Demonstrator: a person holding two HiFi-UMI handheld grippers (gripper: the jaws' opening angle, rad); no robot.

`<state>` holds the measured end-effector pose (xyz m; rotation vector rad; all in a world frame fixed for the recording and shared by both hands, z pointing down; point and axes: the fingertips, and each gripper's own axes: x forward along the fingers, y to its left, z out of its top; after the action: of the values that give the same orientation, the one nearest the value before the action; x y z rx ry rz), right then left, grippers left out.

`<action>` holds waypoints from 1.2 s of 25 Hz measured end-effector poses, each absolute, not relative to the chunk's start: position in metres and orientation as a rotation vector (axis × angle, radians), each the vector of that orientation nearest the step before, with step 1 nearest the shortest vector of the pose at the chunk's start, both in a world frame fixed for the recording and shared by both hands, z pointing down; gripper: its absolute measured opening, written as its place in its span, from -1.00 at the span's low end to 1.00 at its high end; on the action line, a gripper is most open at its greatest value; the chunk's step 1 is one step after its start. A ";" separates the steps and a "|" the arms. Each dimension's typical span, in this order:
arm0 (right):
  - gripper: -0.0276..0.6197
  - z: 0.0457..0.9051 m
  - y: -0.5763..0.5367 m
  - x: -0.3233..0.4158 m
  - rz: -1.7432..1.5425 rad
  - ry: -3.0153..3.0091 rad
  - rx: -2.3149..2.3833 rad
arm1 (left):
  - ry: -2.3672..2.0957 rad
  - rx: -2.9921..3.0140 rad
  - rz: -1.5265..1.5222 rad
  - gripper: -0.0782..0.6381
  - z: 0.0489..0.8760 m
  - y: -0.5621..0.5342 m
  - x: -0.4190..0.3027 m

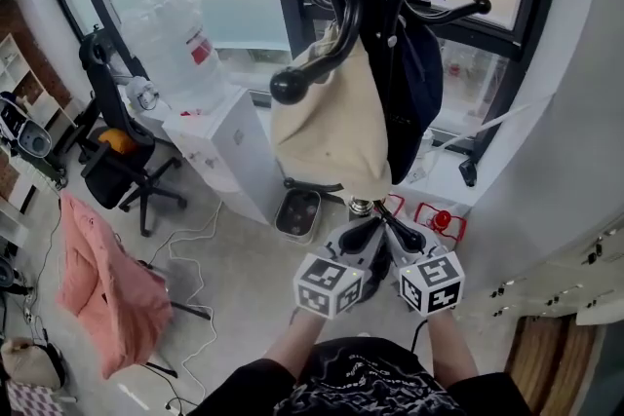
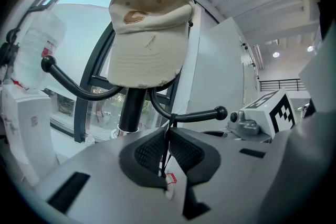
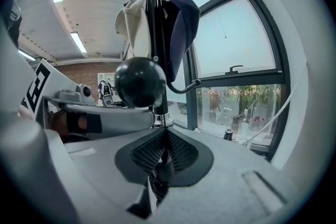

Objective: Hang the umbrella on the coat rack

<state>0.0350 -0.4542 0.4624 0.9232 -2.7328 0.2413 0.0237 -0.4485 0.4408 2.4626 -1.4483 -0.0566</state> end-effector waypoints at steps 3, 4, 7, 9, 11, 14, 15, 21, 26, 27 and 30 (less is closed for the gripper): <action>-0.78 0.461 -0.452 0.034 0.245 -2.740 0.907 | -1.447 2.458 -0.090 -0.74 0.437 -0.446 0.021; -0.74 0.461 -0.451 0.035 0.251 -2.743 0.909 | -1.452 2.456 -0.096 -0.74 0.437 -0.445 0.020; -0.54 0.462 -0.449 0.038 0.278 -2.744 0.910 | -1.466 2.443 -0.117 -0.73 0.437 -0.442 0.016; -0.53 0.461 -0.448 0.041 0.285 -2.740 0.930 | -1.467 2.435 -0.112 -0.61 0.438 -0.440 0.014; -0.53 0.461 -0.446 0.043 0.288 -2.737 0.948 | -1.465 2.430 -0.106 -0.50 0.439 -0.438 0.013; -0.53 0.460 -0.442 0.045 0.290 -2.731 0.974 | -1.473 2.427 -0.093 -0.50 0.441 -0.433 0.011; -0.53 0.460 -0.440 0.046 0.292 -2.730 0.985 | -1.475 2.427 -0.087 -0.50 0.442 -0.431 0.010; -0.54 0.455 -0.427 0.049 0.297 -2.731 1.040 | -1.497 2.420 -0.073 -0.50 0.443 -0.418 0.004; -0.54 0.448 -0.412 0.054 0.283 -2.731 1.108 | -1.469 2.434 -0.052 -0.50 0.442 -0.404 0.004; -0.54 0.445 -0.408 0.055 0.279 -2.731 1.123 | -1.463 2.438 -0.046 -0.50 0.442 -0.400 0.004; -0.54 0.442 -0.398 0.056 0.268 -2.728 1.155 | -1.450 2.448 -0.028 -0.50 0.443 -0.389 0.005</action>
<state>0.0557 -0.3975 0.4415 1.1552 -2.7281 0.2681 0.0046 -0.3893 0.4427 2.4480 -1.4504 -0.0278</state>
